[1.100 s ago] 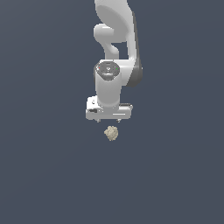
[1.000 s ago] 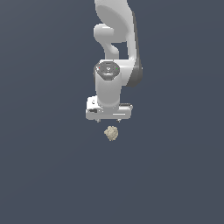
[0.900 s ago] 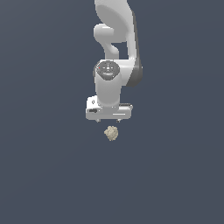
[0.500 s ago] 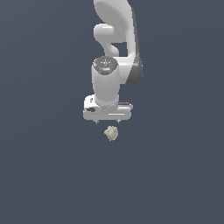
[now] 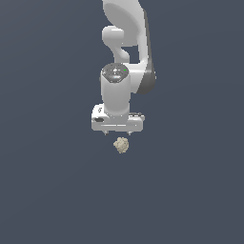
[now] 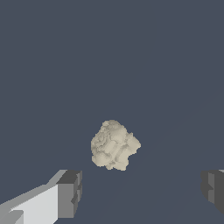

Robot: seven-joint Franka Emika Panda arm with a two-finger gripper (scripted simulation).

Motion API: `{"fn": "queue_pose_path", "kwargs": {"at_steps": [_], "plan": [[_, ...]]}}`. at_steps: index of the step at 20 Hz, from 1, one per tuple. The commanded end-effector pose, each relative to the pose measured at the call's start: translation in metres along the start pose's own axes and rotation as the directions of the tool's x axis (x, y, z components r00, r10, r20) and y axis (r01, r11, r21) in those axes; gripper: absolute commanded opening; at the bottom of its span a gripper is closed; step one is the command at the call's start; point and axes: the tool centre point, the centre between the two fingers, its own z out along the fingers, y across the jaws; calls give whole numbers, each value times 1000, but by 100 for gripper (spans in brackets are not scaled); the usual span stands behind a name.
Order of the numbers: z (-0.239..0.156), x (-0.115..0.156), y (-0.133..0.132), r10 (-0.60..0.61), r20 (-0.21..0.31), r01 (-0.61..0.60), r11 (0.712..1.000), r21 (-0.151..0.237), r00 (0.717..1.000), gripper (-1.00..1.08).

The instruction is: Pick up the object and move it to a goal position.

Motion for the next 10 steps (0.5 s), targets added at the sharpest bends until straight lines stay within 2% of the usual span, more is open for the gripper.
{"fn": "queue_pose_path", "kwargs": {"at_steps": [1,6,10], "plan": [[3,0,-1,30,1,-30,1000,1,1000,100],[13,-1,-4,121,2,-121,993,3,993,100],[23,-2,-7,218,4,-218,976,5,976,100]]}}
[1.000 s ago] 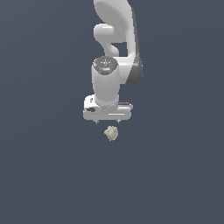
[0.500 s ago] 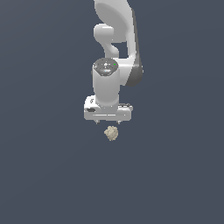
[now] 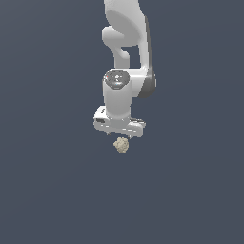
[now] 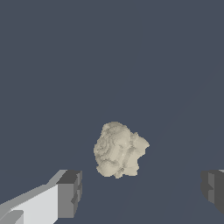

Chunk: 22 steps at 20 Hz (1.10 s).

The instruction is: Pick up the object and move it to a goal position.

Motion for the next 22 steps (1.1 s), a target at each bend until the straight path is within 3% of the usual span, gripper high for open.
{"fn": "queue_pose_path", "kwargs": {"at_steps": [1,11,22], "plan": [[7,-1,-2,65,1,-65,998,1,998,100],[31,-5,-7,297,3,-297,955,1,955,100],[41,-7,-9,392,3,-392,920,0,920,100]]}}
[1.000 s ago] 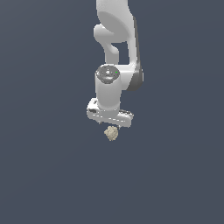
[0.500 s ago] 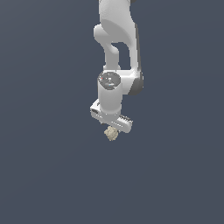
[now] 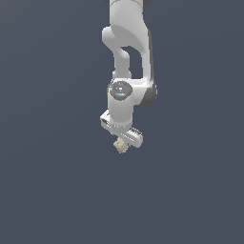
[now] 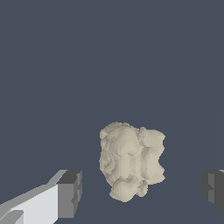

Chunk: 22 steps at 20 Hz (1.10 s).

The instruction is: Pick up the object and move it to a goal position.

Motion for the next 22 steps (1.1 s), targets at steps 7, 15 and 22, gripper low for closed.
{"fn": "queue_pose_path", "kwargs": {"at_steps": [7,15,22], "plan": [[10,0,0,4,0,-4,1000,0,1000,100],[46,-1,1,8,0,-8,1000,0,1000,100],[51,0,0,8,0,-8,1000,0,1000,-100]]}}
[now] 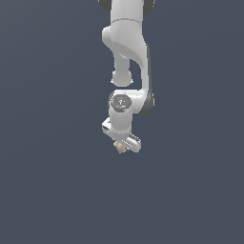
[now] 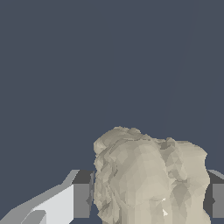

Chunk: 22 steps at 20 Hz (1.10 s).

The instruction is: Pick up the object and move it to a goal position.

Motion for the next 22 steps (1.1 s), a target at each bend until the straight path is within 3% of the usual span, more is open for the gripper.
{"fn": "queue_pose_path", "kwargs": {"at_steps": [1,13,22], "plan": [[1,0,0,0,0,0,1000,0,1000,-100],[-7,-4,-6,0,0,0,1000,0,1000,-100],[-60,-35,-44,0,0,0,1000,0,1000,-100]]}}
